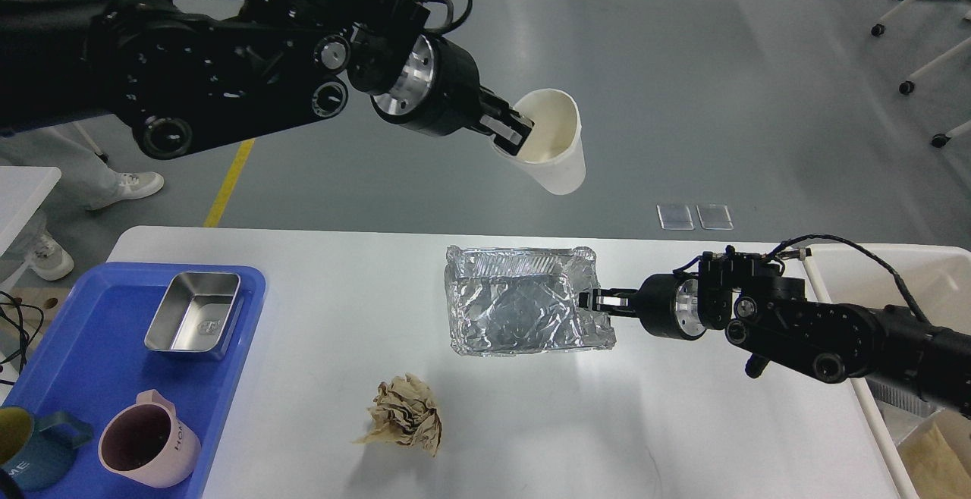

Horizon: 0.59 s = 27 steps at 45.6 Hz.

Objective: Tidy desktop
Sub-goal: 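Lift the paper cup with the left gripper toward the foil tray, then lower the paper cup into the foil tray and release it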

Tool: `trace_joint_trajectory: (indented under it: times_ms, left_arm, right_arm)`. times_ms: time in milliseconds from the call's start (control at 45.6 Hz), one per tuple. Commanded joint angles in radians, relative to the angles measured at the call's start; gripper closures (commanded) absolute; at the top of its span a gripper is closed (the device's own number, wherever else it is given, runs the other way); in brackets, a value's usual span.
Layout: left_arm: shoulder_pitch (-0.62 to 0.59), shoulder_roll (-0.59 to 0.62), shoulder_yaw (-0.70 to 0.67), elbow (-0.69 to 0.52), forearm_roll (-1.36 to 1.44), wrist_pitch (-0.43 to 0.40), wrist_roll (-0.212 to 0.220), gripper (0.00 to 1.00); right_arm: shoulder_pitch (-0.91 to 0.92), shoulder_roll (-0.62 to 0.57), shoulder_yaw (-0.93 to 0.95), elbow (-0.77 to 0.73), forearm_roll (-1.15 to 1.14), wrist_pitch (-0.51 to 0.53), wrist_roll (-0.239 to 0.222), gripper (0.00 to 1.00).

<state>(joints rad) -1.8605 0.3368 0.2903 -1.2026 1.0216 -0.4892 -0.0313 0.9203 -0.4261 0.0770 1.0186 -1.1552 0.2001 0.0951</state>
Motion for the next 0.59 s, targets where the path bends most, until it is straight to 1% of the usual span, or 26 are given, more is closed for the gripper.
trace_joint_trajectory:
  times_ms: [0,88,197,307,483,570]
  left_arm:
    - [-0.002,-0.059,0.038,0.000,0.000,0.000,-0.002,0.96]
    - [-0.002,-0.091,0.075,0.000,0.002,-0.002,0.001,0.95]
    - [0.001,-0.104,0.108,-0.003,0.002,0.000,0.007,0.95]
    - [0.006,-0.104,0.116,-0.018,0.002,0.000,0.008,0.95]
    - [0.015,-0.125,0.119,-0.020,0.002,0.000,0.010,0.94]
    - [0.040,-0.137,0.148,-0.014,0.003,0.006,0.010,0.94]
  right_arm:
    - [0.000,-0.010,-0.003,0.000,0.000,0.002,0.000,1.00]
    - [0.000,-0.016,-0.003,-0.002,0.000,0.002,0.000,1.00]
    - [0.002,-0.023,-0.006,-0.005,0.000,0.002,0.000,1.00]
    - [0.002,-0.028,-0.005,-0.037,0.000,0.007,0.000,1.00]
    - [0.005,-0.049,-0.005,-0.038,0.000,0.012,0.000,1.00]
    - [0.014,-0.054,-0.005,-0.037,0.000,0.012,-0.002,1.00]
